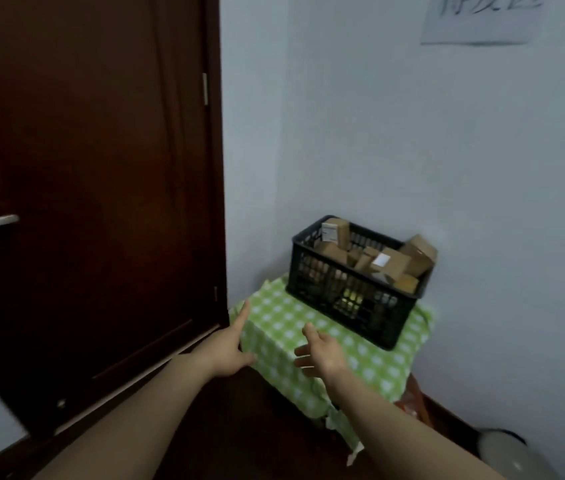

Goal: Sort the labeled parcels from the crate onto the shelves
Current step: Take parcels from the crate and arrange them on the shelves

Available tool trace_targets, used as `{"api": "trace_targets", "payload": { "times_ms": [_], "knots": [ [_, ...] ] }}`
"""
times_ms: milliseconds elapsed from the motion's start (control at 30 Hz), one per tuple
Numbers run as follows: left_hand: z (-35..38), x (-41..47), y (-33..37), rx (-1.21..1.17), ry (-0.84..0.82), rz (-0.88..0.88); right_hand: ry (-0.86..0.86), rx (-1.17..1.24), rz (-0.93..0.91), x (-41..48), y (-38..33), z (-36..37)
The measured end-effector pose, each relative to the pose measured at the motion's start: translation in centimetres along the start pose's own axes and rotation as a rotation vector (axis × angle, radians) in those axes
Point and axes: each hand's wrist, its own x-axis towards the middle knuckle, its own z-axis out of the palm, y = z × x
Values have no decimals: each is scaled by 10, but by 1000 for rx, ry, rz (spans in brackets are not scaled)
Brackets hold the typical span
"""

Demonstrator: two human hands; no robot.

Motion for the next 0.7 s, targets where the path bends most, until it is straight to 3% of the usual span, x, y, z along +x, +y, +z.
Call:
{"api": "trace_targets", "payload": {
  "times_ms": [167, 500, 700],
  "knots": [
    [33, 56, 76, 135, -78, 59, 122, 78, 22, 9, 7, -91],
    [84, 208, 193, 270, -49, 166, 313, 161, 92, 103, 22, -210],
    [118, 338, 239, 198, -97, 89, 408, 139, 182, 198, 9, -275]
  ]
}}
